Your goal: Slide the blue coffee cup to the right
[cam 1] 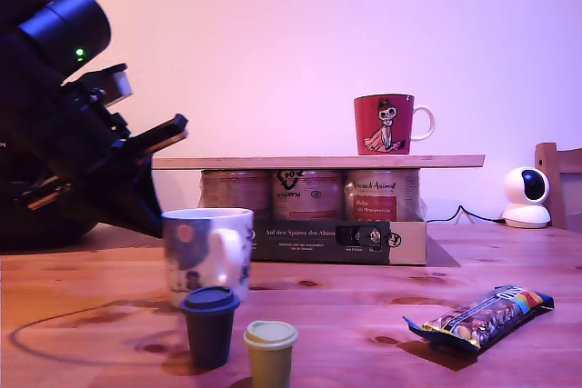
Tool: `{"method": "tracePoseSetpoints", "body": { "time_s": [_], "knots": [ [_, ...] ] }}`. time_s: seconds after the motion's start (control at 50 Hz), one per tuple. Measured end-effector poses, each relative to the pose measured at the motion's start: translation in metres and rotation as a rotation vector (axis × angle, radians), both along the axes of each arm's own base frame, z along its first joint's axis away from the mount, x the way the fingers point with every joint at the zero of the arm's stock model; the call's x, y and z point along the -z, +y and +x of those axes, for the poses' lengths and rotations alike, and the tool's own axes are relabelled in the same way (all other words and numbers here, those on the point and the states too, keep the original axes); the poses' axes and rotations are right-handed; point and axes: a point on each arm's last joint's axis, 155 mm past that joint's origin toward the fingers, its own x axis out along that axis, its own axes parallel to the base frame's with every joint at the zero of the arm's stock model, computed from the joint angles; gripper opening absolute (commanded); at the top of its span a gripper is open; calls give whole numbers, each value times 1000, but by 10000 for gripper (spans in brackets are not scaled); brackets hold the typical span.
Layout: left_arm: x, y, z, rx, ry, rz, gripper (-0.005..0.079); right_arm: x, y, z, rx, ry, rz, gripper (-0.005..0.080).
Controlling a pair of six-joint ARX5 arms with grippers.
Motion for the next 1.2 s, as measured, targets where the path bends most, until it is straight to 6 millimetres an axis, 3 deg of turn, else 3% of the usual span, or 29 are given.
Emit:
{"method": "tracePoseSetpoints", "body": {
  "time_s": [0.2, 0.42, 0.52, 0.66, 0.76, 0.88, 1.1, 1.2],
  "knots": [
    [-5, -15, -4, 37, -10, -5, -21, 0, 0, 0, -1, 0, 1, -12],
    [-31, -36, 8, 69, -75, -33, -20, -2, 0, 0, -2, -7, 3, -12],
    [-31, -45, 12, 85, -67, -33, -21, -2, 0, 0, -2, -7, 3, -12],
    [-12, -34, 19, 41, -49, 70, -21, -2, 1, 0, -6, -7, 3, -12],
    [-12, -28, 22, 28, -49, 86, -20, -2, 1, 0, -6, -7, 3, -12],
    [-31, -27, 34, 23, -77, 45, -20, -2, 3, -1, -17, -7, 4, -12],
    [-90, -44, 55, 51, -187, -45, -21, -2, 3, -1, -17, -7, 4, -12],
    [-90, -44, 51, 52, -180, -25, -20, -2, 3, -1, -17, -7, 4, -12]
  ]
}}
